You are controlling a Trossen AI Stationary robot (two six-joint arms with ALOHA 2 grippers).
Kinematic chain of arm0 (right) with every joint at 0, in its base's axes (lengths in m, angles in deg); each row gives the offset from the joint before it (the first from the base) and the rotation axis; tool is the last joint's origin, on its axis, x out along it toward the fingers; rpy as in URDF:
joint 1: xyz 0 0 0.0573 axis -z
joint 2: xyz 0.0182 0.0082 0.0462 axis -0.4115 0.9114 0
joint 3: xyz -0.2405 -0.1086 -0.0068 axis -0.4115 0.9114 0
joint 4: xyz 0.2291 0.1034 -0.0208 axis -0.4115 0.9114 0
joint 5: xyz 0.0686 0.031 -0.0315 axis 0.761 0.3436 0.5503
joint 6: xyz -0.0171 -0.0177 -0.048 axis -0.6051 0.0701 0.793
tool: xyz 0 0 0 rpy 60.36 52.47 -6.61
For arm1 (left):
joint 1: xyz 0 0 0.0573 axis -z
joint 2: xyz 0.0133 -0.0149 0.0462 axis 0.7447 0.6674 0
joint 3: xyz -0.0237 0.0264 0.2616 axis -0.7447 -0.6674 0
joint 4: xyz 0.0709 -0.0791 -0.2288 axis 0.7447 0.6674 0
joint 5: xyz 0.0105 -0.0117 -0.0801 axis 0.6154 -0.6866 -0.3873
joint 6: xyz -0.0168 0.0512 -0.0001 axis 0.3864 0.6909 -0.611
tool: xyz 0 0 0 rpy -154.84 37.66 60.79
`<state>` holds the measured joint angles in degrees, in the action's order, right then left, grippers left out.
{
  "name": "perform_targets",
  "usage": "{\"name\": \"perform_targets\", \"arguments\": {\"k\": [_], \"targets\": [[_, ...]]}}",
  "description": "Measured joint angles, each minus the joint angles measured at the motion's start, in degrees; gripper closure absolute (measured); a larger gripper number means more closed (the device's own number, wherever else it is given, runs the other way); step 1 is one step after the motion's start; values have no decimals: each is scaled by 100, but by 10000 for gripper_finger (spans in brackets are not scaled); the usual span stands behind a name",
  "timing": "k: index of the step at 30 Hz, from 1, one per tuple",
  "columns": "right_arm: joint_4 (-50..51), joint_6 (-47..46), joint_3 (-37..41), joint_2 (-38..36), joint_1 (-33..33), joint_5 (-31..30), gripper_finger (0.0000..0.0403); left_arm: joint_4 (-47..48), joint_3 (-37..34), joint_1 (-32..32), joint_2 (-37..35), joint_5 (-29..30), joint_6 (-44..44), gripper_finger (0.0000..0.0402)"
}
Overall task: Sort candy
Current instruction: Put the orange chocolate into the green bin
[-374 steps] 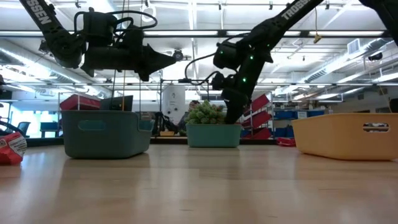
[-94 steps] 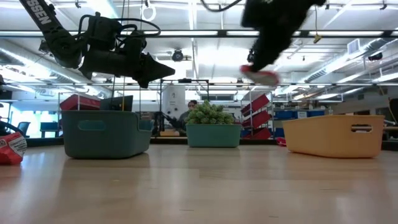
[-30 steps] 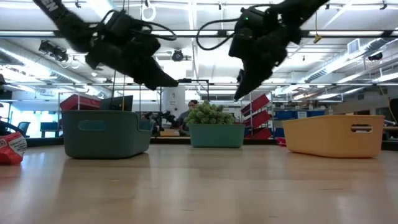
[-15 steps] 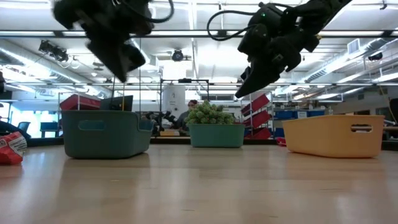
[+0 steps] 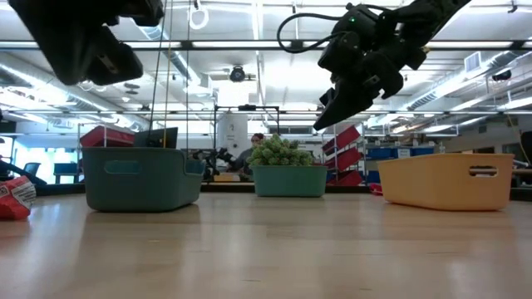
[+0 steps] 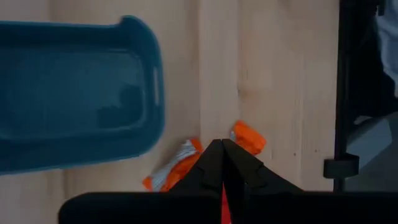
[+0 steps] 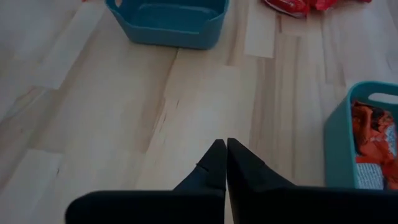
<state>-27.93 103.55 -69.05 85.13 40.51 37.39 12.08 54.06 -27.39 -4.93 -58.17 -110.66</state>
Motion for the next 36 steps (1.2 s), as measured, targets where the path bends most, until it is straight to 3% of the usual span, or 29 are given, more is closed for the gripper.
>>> {"name": "perform_targets", "arguments": {"k": [7,21,30,36], "targets": [[13,73,-1,0,85,6,402,82,-224,198,528,6,-1118,350],[24,82,-1,3,113,153,402,462,-334,296,1149,127,-908,254],[23,17,-1,4,113,155,402,32,-775,342,1151,533,-764,266],[20,-9,-1,4,113,155,402,-355,-886,344,1149,518,-658,319]]}}
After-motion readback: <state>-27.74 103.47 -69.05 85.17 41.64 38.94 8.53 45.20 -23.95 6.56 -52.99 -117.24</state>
